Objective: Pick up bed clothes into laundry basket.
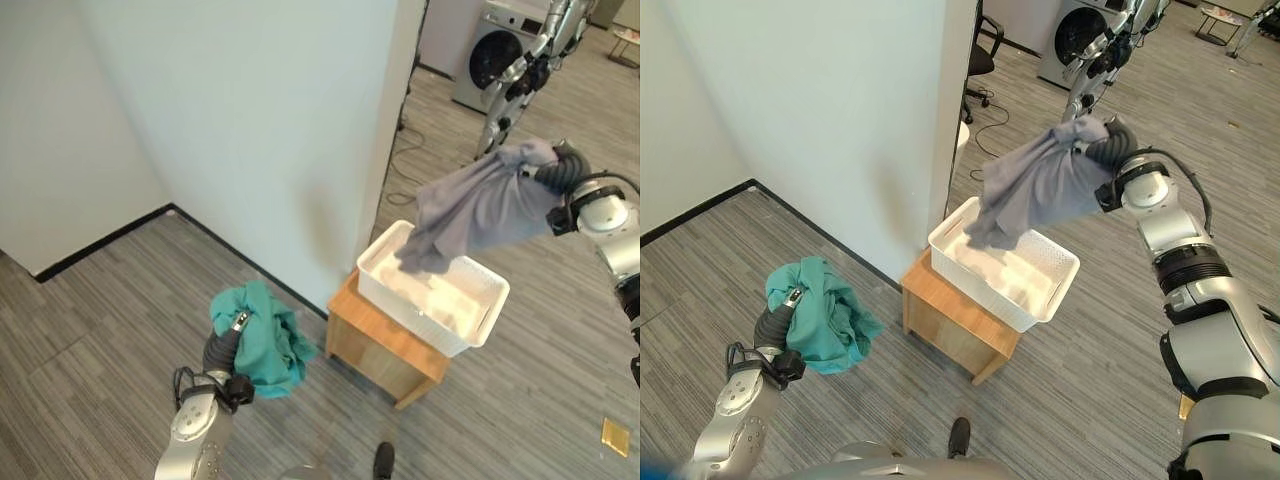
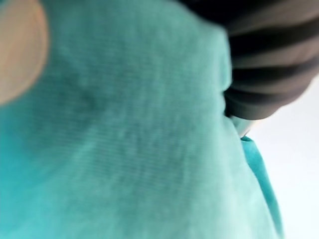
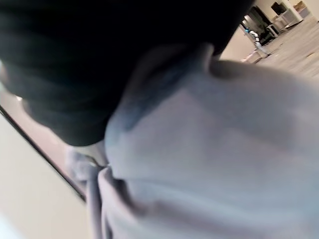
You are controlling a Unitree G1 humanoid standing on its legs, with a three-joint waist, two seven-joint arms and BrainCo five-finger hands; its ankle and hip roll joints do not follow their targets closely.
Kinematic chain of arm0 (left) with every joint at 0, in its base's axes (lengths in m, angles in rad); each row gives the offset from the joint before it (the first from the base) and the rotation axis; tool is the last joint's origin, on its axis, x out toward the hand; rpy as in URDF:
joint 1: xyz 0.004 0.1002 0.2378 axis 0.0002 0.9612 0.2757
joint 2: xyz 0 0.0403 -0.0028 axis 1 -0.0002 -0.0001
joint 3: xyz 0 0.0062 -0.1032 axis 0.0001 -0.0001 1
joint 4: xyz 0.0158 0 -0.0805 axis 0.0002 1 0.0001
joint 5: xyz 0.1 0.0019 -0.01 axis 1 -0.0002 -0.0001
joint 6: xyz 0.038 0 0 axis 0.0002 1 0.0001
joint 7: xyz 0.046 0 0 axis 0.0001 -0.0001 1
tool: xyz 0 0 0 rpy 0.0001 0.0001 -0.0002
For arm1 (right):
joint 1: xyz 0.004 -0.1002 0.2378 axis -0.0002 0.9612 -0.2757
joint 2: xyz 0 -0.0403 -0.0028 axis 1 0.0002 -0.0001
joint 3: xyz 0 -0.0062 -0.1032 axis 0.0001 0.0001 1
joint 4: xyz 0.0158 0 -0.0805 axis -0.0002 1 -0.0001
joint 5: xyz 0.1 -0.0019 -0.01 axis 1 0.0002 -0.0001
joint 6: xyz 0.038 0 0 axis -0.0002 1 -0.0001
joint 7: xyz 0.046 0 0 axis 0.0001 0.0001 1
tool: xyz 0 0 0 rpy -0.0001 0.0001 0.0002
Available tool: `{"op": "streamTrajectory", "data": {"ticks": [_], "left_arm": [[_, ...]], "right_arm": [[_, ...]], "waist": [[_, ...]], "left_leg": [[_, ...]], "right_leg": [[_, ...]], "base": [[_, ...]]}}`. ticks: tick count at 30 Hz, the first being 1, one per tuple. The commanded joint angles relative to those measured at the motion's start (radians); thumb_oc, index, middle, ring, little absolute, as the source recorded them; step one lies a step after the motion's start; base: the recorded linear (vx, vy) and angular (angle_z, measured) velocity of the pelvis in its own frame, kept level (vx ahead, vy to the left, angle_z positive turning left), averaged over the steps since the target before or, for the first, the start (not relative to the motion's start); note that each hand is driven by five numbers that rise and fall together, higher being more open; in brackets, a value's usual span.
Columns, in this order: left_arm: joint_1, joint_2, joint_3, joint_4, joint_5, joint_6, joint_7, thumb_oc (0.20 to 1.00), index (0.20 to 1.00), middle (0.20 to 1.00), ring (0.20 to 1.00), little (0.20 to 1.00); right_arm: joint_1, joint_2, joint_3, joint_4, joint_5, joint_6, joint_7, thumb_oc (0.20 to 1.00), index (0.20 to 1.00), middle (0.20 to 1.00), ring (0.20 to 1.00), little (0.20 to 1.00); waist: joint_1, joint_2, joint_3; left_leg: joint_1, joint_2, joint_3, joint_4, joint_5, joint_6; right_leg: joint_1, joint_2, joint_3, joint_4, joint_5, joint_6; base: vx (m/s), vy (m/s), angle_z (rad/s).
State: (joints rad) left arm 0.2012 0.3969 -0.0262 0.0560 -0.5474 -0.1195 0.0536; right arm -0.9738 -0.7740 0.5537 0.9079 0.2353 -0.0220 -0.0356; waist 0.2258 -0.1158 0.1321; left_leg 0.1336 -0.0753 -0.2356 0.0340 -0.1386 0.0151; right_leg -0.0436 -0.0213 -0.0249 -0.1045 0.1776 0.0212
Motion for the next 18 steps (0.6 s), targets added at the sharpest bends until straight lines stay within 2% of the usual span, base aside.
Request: {"op": "streamTrajectory", "data": {"ticks": [1, 2, 3, 4, 5, 15, 16, 17, 18], "left_arm": [[-0.063, 0.06, -0.025, -0.054, -0.041, -0.052, -0.009, 0.2, 0.2, 0.2, 0.2, 0.2], [-0.069, 0.063, -0.029, -0.049, -0.04, -0.053, -0.006, 0.2, 0.2, 0.2, 0.2, 0.2], [-0.083, 0.069, -0.043, -0.044, -0.044, -0.053, -0.002, 0.2, 0.2, 0.2, 0.2, 0.2], [-0.084, 0.068, -0.043, -0.044, -0.044, -0.053, -0.002, 0.2, 0.2, 0.2, 0.2, 0.2], [-0.086, 0.072, -0.043, -0.044, -0.047, -0.054, -0.001, 0.2, 0.2, 0.2, 0.2, 0.2], [-0.093, 0.051, -0.036, -0.027, -0.054, -0.059, 0.027, 0.2, 0.2, 0.2, 0.2, 0.2], [-0.099, 0.047, -0.04, -0.027, -0.055, -0.059, 0.03, 0.2, 0.2, 0.2, 0.2, 0.2], [-0.107, 0.048, -0.04, -0.024, -0.053, -0.055, 0.03, 0.2, 0.2, 0.2, 0.2, 0.2], [-0.109, 0.05, -0.042, -0.024, -0.049, -0.053, 0.029, 0.2, 0.2, 0.2, 0.2, 0.2]], "right_arm": [[-0.161, -0.023, 0.029, 0.09, -0.109, 0.0, -0.029, 0.2, 0.2, 0.2, 0.2, 0.2], [-0.172, 0.0, 0.037, 0.146, -0.133, 0.005, -0.033, 0.2, 0.2, 0.2, 0.2, 0.2], [-0.199, 0.031, 0.051, 0.263, -0.174, 0.019, -0.045, 0.2, 0.2, 0.2, 0.2, 0.2], [-0.202, 0.032, 0.052, 0.266, -0.174, 0.017, -0.045, 0.2, 0.2, 0.2, 0.2, 0.2], [-0.205, 0.042, 0.06, 0.308, -0.208, 0.021, -0.045, 0.2, 0.2, 0.2, 0.2, 0.2], [-0.201, 0.149, 0.053, 0.317, -0.184, 0.024, -0.047, 0.2, 0.2, 0.2, 0.2, 0.2], [-0.194, 0.161, 0.042, 0.326, -0.172, 0.027, -0.046, 0.843, 0.843, 0.843, 0.843, 0.843], [-0.19, 0.172, 0.045, 0.343, -0.167, 0.03, -0.026, 1.0, 1.0, 1.0, 1.0, 1.0], [-0.192, 0.176, 0.05, 0.353, -0.161, 0.033, -0.013, 1.0, 1.0, 1.0, 1.0, 1.0]], "waist": [[0.02, 0.037, -0.019], [0.023, 0.04, -0.009], [0.04, 0.054, 0.028], [0.039, 0.054, 0.027], [0.051, 0.065, 0.052], [0.076, 0.075, 0.119], [0.076, 0.077, 0.125], [0.078, 0.076, 0.128], [0.078, 0.076, 0.127]], "left_leg": [[-0.114, 0.063, -0.047, -0.116, 0.197, -0.055], [-0.125, 0.061, -0.05, -0.116, 0.201, -0.055], [-0.167, 0.053, -0.06, -0.112, 0.213, -0.054], [-0.168, 0.053, -0.06, -0.112, 0.214, -0.054], [-0.2, 0.047, -0.068, -0.11, 0.223, -0.054], [-0.289, 0.041, -0.06, -0.106, 0.241, -0.051], [-0.292, 0.041, -0.057, -0.104, 0.242, -0.053], [-0.292, 0.04, -0.057, -0.104, 0.243, -0.054], [-0.29, 0.04, -0.058, -0.104, 0.242, -0.055]], "right_leg": [[0.093, -0.023, -0.053, 0.047, -0.134, 0.082], [0.084, -0.024, -0.056, 0.046, -0.131, 0.082], [0.049, -0.024, -0.06, 0.043, -0.121, 0.081], [0.047, -0.025, -0.06, 0.044, -0.121, 0.081], [0.02, -0.026, -0.063, 0.038, -0.11, 0.082], [-0.066, -0.015, -0.047, 0.019, -0.084, 0.079], [-0.066, -0.016, -0.048, 0.019, -0.085, 0.079], [-0.065, -0.017, -0.052, 0.019, -0.087, 0.078], [-0.063, -0.016, -0.052, 0.019, -0.089, 0.078]], "base": [[-0.05, 0.029, 0.03], [-0.14, 0.055, 0.14], [-0.14, 0.045, 0.18], [-0.19, 0.066, 0.23], [-0.08, 0.028, 0.14], [-0.06, 0.027, 0.02], [-0.01, 0.01, -0.22], [0.0, 0.002, -0.34], [0.02, 0.003, -0.2]]}}
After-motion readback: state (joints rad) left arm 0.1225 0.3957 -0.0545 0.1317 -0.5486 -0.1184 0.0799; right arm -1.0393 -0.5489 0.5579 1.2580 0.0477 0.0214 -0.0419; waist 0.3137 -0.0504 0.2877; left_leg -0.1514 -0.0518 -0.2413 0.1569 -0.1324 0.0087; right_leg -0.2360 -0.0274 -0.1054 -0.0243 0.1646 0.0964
